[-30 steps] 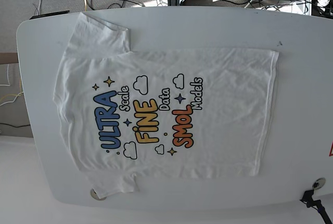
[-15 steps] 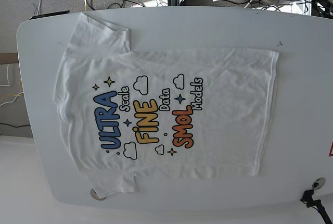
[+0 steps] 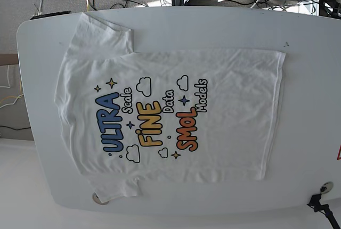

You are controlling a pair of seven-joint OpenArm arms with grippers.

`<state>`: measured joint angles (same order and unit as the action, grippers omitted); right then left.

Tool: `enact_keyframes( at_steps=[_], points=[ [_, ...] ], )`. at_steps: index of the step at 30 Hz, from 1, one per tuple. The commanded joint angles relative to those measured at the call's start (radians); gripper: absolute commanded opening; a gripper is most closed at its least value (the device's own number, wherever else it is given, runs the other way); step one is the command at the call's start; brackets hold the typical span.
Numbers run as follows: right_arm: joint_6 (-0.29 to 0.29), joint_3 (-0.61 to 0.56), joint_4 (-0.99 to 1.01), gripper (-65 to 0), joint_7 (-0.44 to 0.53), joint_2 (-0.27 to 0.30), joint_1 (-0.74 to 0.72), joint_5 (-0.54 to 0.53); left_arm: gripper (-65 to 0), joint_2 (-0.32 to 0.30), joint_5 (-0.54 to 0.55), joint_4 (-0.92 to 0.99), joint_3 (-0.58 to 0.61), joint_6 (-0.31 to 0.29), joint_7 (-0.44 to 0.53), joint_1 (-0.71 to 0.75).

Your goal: Fold the T-shirt properly

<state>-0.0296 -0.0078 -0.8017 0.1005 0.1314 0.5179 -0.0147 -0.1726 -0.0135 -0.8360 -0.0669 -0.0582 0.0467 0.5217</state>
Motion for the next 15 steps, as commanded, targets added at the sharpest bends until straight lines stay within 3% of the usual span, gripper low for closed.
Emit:
enact_keyframes(
  at_steps=[1, 3, 6, 9, 13, 15],
  points=[
    [0.006, 0.006, 0.000, -63.6, -0.006, 0.015, 0.034, -0.003, -64.7, -0.005, 0.002, -0.006, -0.001, 0.005, 0.005, 0.028],
    [0.007, 0.006, 0.000, -63.5, -0.002, 0.017, 0.038, -0.003, -63.9, -0.005, 0.002, -0.026, -0.001, 0.005, 0.005, 0.041],
    [0.007, 0.006, -0.003, -60.1, 0.002, 0.017, 0.055, -0.003, -53.7, -0.005, 0.002, -0.075, -0.001, 0.005, 0.005, 0.081],
    [0.007, 0.007, -0.066, -47.5, 0.002, 0.018, 0.094, -0.003, -45.0, -0.005, 0.002, -0.125, -0.001, 0.005, 0.005, 0.122],
    [0.007, 0.007, -0.189, -27.7, 0.002, 0.018, 0.161, 0.000, -44.3, -0.005, 0.004, -0.185, -0.003, 0.005, 0.005, 0.173],
    [0.007, 0.007, -0.250, -23.5, 0.000, 0.020, 0.196, 0.000, -44.3, -0.005, 0.005, -0.216, -0.003, 0.005, 0.005, 0.200]
  ],
)
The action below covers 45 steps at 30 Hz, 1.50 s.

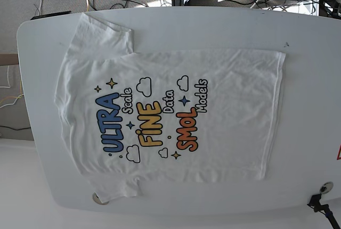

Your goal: Fold the T-shirt properly

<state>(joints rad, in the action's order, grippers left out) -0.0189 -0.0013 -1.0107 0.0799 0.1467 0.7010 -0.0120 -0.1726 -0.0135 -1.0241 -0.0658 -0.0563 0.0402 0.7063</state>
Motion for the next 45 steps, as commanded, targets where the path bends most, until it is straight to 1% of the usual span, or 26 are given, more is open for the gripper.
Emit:
enact_keyframes(
  at_steps=[1, 5, 6, 9, 10, 17, 21, 23, 30, 31, 33, 34, 36, 38, 41, 42, 45],
  points=[
    [-0.003, 0.001, -0.070, -23.9, 0.021, 0.004, 0.032, -0.003, -44.2, -0.005, 0.005, -0.049, -0.004, 0.003, 0.011, 0.031],
    [-0.003, 0.001, -0.185, -23.9, 0.016, 0.009, 0.108, -0.006, -43.8, -0.005, 0.007, -0.155, -0.004, 0.003, 0.011, 0.114],
    [-0.003, 0.001, -0.214, -23.9, 0.016, 0.017, 0.130, -0.007, -42.2, -0.005, 0.007, -0.187, -0.004, 0.003, 0.011, 0.134],
    [-0.003, 0.001, -0.302, -23.9, 0.014, 0.020, 0.194, -0.007, -33.0, -0.005, 0.007, -0.272, -0.004, 0.003, 0.011, 0.195],
    [-0.003, 0.001, -0.331, -23.5, 0.014, 0.021, 0.217, -0.007, -31.3, -0.005, 0.007, -0.299, -0.004, 0.003, 0.011, 0.217],
    [-0.006, 0.001, -0.560, -23.3, 0.014, 0.043, 0.389, -0.007, -31.1, -0.005, 0.007, -0.506, -0.010, 0.003, 0.013, 0.384],
    [-0.005, 0.002, -0.690, -23.3, 0.014, 0.044, 0.472, -0.007, -31.1, -0.002, 0.008, -0.640, -0.033, 0.003, 0.013, 0.470],
    [-0.010, 0.028, -0.751, -23.3, 0.014, 0.040, 0.512, -0.007, -31.1, -0.003, 0.008, -0.695, -0.036, 0.003, 0.014, 0.507],
    [-0.006, 0.042, -0.980, -23.3, 0.014, 0.040, 0.590, -0.007, -31.1, 0.003, 0.010, -0.892, -0.139, 0.003, 0.014, 0.551],
    [-0.006, 0.042, -0.992, -23.3, 0.019, 0.040, 0.595, -0.007, -31.1, 0.003, 0.020, -0.907, -0.153, 0.003, 0.014, 0.551],
    [-0.005, 0.042, -1.000, -23.3, 0.022, 0.038, 0.583, -0.007, -31.1, -0.005, 0.082, -0.921, -0.176, -0.001, 0.014, 0.545],
    [-0.005, 0.042, -1.000, -23.3, 0.022, 0.038, 0.566, -0.007, -31.1, -0.011, 0.117, -0.921, -0.188, -0.020, 0.014, 0.539],
    [-0.003, 0.042, -1.000, -23.3, 0.022, 0.038, 0.529, -0.007, -31.1, -0.040, 0.195, -0.924, -0.225, -0.078, 0.014, 0.494],
    [-0.003, 0.042, -1.000, -23.4, 0.022, 0.037, 0.475, -0.009, -31.1, -0.044, 0.260, -0.921, -0.273, -0.115, 0.013, 0.462],
    [-0.003, 0.063, -1.002, -23.4, 0.022, 0.037, 0.411, -0.010, -31.1, -0.044, 0.301, -0.919, -0.314, -0.158, 0.013, 0.392],
    [-0.003, 0.077, -1.002, -23.4, 0.022, 0.032, 0.382, -0.027, -31.1, -0.041, 0.303, -0.919, -0.323, -0.167, 0.013, 0.361],
    [-0.014, 0.146, -1.000, -23.4, 0.014, 0.021, 0.305, -0.142, -31.1, -0.041, 0.301, -0.918, -0.328, -0.173, 0.011, 0.293]
  ],
)
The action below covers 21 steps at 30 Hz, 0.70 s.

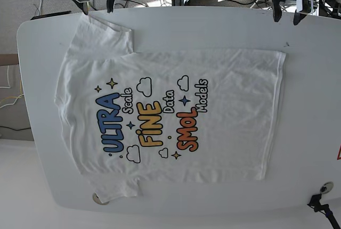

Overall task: Fold the T-shirt properly
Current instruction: 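Move both grippers down to the shirt's collar-side corners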

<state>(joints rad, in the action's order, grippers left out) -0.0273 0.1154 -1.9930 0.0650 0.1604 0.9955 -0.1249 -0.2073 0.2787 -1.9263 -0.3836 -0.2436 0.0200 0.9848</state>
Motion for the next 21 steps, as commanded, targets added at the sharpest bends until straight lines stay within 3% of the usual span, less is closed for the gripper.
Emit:
enact_keyframes(
  at_steps=[1, 4, 7, 9, 13, 17, 21],
  points=[
    [-0.006, 0.051, -0.016, -23.4, 0.028, 0.008, -0.010, -0.057, -31.1, -0.007, 0.009, -0.015, -0.008, 0.014, 0.031, -0.010],
    [-0.041, 0.103, -0.016, -23.4, 0.022, 0.015, -0.063, -0.127, -31.1, -0.007, 0.014, -0.014, -0.008, 0.013, -0.044, -0.089],
    [-0.089, 0.166, -0.015, -23.4, -0.060, 0.015, -0.109, -0.215, -31.1, -0.005, 0.023, -0.015, -0.010, -0.003, -0.099, -0.152],
    [-0.136, 0.209, -0.013, -23.4, -0.101, 0.012, -0.126, -0.309, -31.1, -0.005, 0.087, -0.014, -0.013, -0.046, -0.102, -0.183],
    [-0.194, 0.280, -0.013, -23.4, -0.215, 0.017, -0.145, -0.525, -31.1, -0.011, 0.213, -0.005, -0.018, -0.053, -0.165, -0.212],
    [-0.240, 0.376, -0.001, -23.4, -0.376, 0.017, -0.174, -0.700, -31.1, -0.010, 0.325, 0.009, -0.059, -0.058, -0.279, -0.261],
    [-0.276, 0.462, 0.065, -23.4, -0.541, 0.014, -0.232, -0.800, -31.1, -0.011, 0.345, 0.021, -0.068, -0.058, -0.292, -0.264]
  ],
)
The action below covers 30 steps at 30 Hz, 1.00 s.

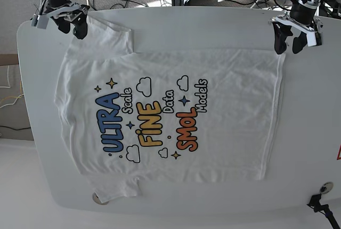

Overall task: Fold the T-shirt properly
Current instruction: 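Move both grippers down to the shirt's collar-side corners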

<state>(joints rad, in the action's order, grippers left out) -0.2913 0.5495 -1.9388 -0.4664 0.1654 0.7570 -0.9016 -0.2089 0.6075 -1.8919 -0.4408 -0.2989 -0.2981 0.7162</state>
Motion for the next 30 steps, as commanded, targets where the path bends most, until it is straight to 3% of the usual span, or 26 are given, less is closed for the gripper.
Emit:
enact_keyframes(
  at_steps=[1, 4, 8, 20, 30],
  points=[
    [-0.019, 0.048, 0.037, -23.4, -0.047, 0.007, -0.014, -0.034, -31.1, -0.010, 0.016, -0.013, -0.013, -0.003, 0.026, 0.004],
    [-0.059, 0.096, 0.132, -23.5, -0.134, 0.007, -0.064, -0.072, -31.1, -0.010, 0.013, -0.013, -0.020, -0.003, 0.026, 0.004],
    [-0.067, 0.108, 0.206, -23.5, -0.193, 0.007, -0.098, -0.083, -31.1, -0.010, 0.012, -0.011, -0.034, -0.003, 0.024, 0.004],
    [-0.092, 0.082, 0.220, -23.6, -0.236, -0.053, -0.096, -0.073, -31.1, -0.011, 0.012, -0.011, -0.036, -0.003, 0.024, 0.004],
    [-0.087, 0.033, 0.218, -23.9, -0.234, -0.057, -0.104, -0.075, -31.1, -0.028, 0.010, -0.011, -0.036, -0.003, 0.024, 0.004]
  ],
)
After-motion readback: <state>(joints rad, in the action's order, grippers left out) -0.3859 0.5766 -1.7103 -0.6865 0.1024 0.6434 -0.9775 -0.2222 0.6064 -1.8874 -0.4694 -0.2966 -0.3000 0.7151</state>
